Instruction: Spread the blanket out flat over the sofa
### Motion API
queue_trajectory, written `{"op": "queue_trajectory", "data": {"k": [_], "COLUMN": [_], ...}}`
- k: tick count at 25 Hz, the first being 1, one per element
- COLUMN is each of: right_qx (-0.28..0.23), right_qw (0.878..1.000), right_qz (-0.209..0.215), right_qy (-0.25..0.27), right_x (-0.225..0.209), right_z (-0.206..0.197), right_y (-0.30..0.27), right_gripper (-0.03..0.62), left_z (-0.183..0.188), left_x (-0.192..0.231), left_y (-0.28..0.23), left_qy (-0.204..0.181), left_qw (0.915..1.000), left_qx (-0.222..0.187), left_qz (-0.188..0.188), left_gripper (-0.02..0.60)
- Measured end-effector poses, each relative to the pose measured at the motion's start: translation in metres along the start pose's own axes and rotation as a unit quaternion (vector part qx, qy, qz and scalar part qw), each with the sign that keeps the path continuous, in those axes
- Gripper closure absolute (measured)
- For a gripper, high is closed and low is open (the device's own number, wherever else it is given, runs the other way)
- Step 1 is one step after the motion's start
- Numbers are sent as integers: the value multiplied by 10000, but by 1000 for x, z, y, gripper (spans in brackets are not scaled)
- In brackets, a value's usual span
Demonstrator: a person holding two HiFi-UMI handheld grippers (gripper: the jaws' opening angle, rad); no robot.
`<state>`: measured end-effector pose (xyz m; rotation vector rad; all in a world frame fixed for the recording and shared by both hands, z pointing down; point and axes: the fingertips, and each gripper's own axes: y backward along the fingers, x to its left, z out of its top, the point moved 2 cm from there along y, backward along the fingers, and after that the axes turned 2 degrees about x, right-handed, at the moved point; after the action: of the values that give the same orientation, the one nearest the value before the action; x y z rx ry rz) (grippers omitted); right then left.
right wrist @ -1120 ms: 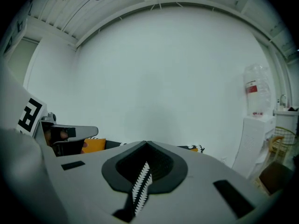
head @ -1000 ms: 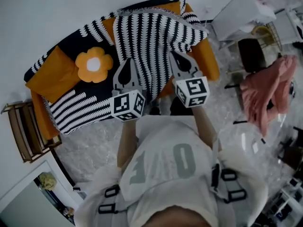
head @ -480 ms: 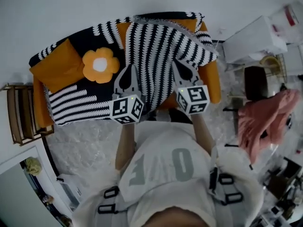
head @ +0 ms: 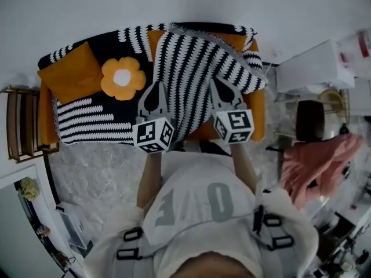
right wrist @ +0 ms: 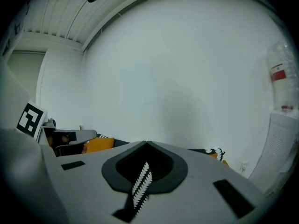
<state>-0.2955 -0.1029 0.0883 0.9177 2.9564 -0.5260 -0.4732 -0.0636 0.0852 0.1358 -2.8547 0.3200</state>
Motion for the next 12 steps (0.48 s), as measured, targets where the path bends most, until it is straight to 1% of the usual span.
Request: {"op": "queue_trajectory", "data": {"k": [7, 12], "right_qx": [103, 216], "right_qw": [9999, 9992], "right_qz": [80, 334], "right_qy": [-26, 66], "right_x": [-10, -8], "right_z": [-4, -10], "right_y": [-10, -25], "right_gripper": [588, 588], "left_z": [-6, -11], "left_x": [6, 28], "left_y": [-11, -40], "left_qy": [-51, -206], "left_qw": [9997, 9994], "left_qx": [106, 232], "left_qz": [191, 138], "left_gripper": [574, 572]}}
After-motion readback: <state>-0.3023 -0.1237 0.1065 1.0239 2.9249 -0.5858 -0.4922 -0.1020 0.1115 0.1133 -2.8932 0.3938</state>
